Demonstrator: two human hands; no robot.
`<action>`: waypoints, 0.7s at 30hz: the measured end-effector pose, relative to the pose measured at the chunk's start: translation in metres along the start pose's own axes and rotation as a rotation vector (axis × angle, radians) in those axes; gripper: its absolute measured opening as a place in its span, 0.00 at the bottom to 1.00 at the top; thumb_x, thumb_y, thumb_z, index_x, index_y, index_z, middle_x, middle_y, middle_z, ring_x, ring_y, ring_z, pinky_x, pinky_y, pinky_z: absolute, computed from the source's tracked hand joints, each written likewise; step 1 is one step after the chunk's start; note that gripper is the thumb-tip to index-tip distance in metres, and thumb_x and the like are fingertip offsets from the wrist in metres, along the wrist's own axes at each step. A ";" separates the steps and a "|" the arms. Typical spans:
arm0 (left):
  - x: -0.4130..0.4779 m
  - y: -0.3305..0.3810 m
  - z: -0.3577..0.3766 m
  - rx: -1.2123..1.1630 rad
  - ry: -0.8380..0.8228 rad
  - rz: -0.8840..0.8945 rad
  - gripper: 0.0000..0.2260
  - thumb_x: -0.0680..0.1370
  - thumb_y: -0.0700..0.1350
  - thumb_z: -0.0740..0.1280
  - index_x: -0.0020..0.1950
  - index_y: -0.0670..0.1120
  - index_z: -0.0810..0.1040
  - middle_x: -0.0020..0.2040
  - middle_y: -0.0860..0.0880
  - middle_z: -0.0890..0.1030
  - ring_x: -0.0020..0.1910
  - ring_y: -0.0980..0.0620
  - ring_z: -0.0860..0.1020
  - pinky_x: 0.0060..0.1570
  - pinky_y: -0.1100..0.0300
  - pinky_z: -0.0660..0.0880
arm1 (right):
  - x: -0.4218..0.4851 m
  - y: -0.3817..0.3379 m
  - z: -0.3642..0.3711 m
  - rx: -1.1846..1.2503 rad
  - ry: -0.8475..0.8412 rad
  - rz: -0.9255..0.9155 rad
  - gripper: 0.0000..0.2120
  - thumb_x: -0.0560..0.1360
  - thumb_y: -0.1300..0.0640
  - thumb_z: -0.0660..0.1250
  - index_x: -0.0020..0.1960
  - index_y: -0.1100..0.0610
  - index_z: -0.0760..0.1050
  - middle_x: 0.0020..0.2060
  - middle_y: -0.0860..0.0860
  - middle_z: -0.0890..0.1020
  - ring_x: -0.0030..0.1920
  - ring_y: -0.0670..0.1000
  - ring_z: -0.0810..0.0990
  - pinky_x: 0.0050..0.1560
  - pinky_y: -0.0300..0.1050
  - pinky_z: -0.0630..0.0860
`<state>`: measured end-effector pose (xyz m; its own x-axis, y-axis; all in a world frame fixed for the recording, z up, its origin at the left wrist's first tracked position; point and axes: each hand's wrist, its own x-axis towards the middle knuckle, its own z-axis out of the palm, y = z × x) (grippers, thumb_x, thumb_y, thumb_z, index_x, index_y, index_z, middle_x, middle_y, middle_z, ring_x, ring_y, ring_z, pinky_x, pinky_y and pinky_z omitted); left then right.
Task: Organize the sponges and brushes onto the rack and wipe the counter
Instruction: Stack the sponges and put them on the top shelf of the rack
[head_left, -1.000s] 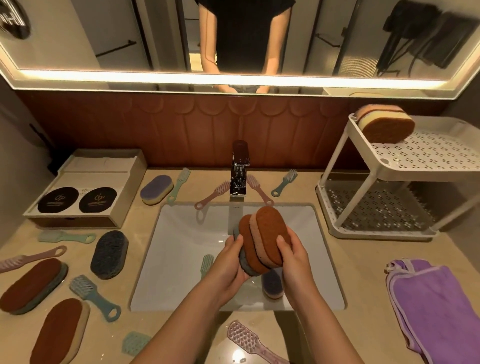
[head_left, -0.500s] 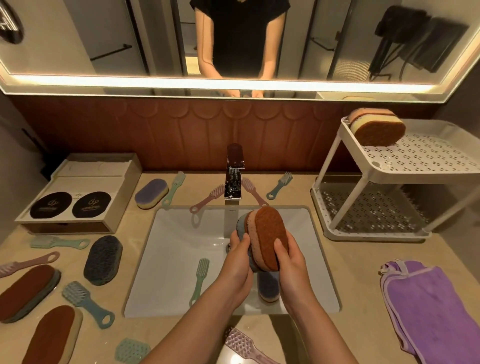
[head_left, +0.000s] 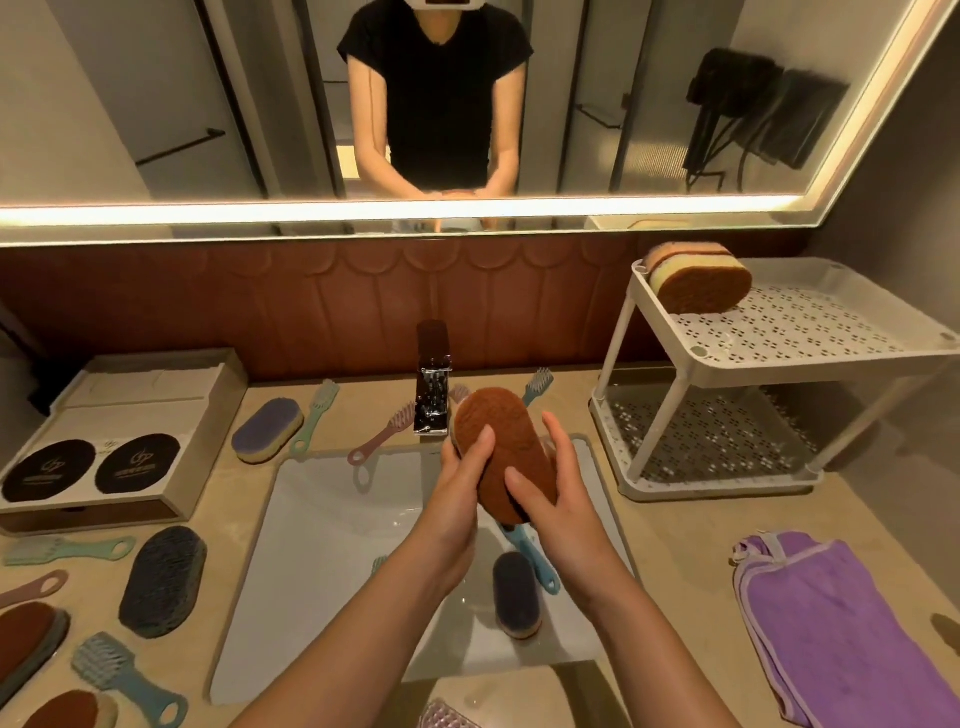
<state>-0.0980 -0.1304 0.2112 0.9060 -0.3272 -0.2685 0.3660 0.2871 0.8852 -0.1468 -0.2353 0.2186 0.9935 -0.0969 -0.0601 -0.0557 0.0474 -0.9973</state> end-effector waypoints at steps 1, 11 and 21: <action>0.001 0.000 0.000 -0.035 0.009 -0.006 0.33 0.68 0.62 0.65 0.70 0.52 0.65 0.63 0.46 0.77 0.62 0.48 0.76 0.62 0.51 0.72 | 0.000 0.002 0.000 0.065 -0.006 0.043 0.36 0.71 0.45 0.68 0.71 0.35 0.51 0.62 0.38 0.69 0.62 0.43 0.72 0.62 0.44 0.73; -0.002 0.015 -0.016 0.151 0.059 0.014 0.19 0.74 0.49 0.68 0.63 0.53 0.68 0.56 0.53 0.77 0.53 0.61 0.73 0.45 0.66 0.67 | 0.007 -0.001 -0.011 0.177 0.119 0.086 0.30 0.71 0.60 0.71 0.68 0.45 0.63 0.58 0.52 0.77 0.54 0.51 0.80 0.48 0.42 0.79; 0.007 0.079 -0.048 0.831 -0.320 0.144 0.32 0.58 0.61 0.72 0.60 0.55 0.72 0.55 0.55 0.78 0.49 0.64 0.78 0.44 0.70 0.76 | 0.027 -0.047 -0.044 -0.387 -0.136 -0.076 0.36 0.66 0.53 0.76 0.68 0.38 0.62 0.59 0.47 0.73 0.60 0.47 0.74 0.57 0.43 0.75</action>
<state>-0.0525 -0.0673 0.2609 0.7833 -0.6088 -0.1255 -0.1303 -0.3582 0.9245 -0.1214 -0.2840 0.2624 0.9988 0.0477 -0.0052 0.0111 -0.3345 -0.9423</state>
